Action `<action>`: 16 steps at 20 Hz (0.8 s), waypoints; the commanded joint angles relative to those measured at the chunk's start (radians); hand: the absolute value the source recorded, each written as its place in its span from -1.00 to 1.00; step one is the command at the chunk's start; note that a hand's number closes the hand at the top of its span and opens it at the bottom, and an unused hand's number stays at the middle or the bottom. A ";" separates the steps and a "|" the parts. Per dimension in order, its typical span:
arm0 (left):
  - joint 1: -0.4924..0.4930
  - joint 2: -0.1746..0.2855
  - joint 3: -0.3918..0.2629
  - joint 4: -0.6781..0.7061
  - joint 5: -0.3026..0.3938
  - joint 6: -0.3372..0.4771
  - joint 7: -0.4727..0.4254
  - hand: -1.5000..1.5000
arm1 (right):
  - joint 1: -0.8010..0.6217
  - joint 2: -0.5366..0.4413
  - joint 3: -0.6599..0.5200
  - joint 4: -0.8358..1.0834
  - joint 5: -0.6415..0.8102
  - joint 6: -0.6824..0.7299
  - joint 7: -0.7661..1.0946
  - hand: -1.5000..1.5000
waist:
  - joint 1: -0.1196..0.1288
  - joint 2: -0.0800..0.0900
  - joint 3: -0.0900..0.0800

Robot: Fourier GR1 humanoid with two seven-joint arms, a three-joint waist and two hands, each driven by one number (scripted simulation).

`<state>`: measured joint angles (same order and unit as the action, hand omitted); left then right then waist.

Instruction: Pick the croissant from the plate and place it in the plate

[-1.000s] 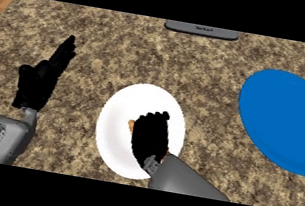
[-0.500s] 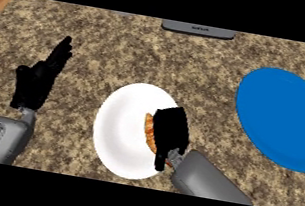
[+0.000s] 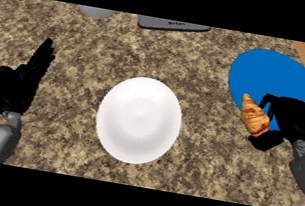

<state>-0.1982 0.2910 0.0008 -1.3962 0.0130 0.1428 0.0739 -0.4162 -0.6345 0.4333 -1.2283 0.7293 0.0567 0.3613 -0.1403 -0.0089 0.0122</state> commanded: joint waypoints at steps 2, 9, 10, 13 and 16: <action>0.035 0.006 0.013 -0.016 -0.001 0.011 -0.013 0.00 | 0.039 -0.200 -0.250 0.007 -0.182 -0.125 -0.298 1.00 | -0.002 -0.009 0.003; 0.010 0.012 0.005 -0.039 0.010 -0.015 -0.003 0.00 | 0.110 -0.319 -0.516 0.087 -0.464 -0.128 -0.794 1.00 | 0.039 -0.001 0.000; -0.007 0.005 -0.009 -0.030 0.016 -0.033 0.005 0.00 | 0.105 -0.328 -0.543 0.116 -0.505 -0.092 -0.864 1.00 | 0.058 0.007 -0.002; -0.012 -0.023 -0.032 -0.018 -0.006 -0.017 -0.011 0.00 | 0.151 -0.389 -0.628 0.201 -0.604 0.024 -1.071 1.00 | 0.082 0.009 -0.006; -0.038 -0.001 -0.035 -0.013 -0.003 -0.058 -0.015 0.00 | 0.161 -0.415 -0.667 0.360 -0.640 0.138 -1.198 1.00 | 0.128 0.015 -0.009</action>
<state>-0.2096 0.2793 -0.0295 -1.4217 0.0112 0.1130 0.0725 -0.2771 -1.0002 -0.1580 -1.0012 0.1735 0.0759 -0.6463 -0.0516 0.0002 0.0064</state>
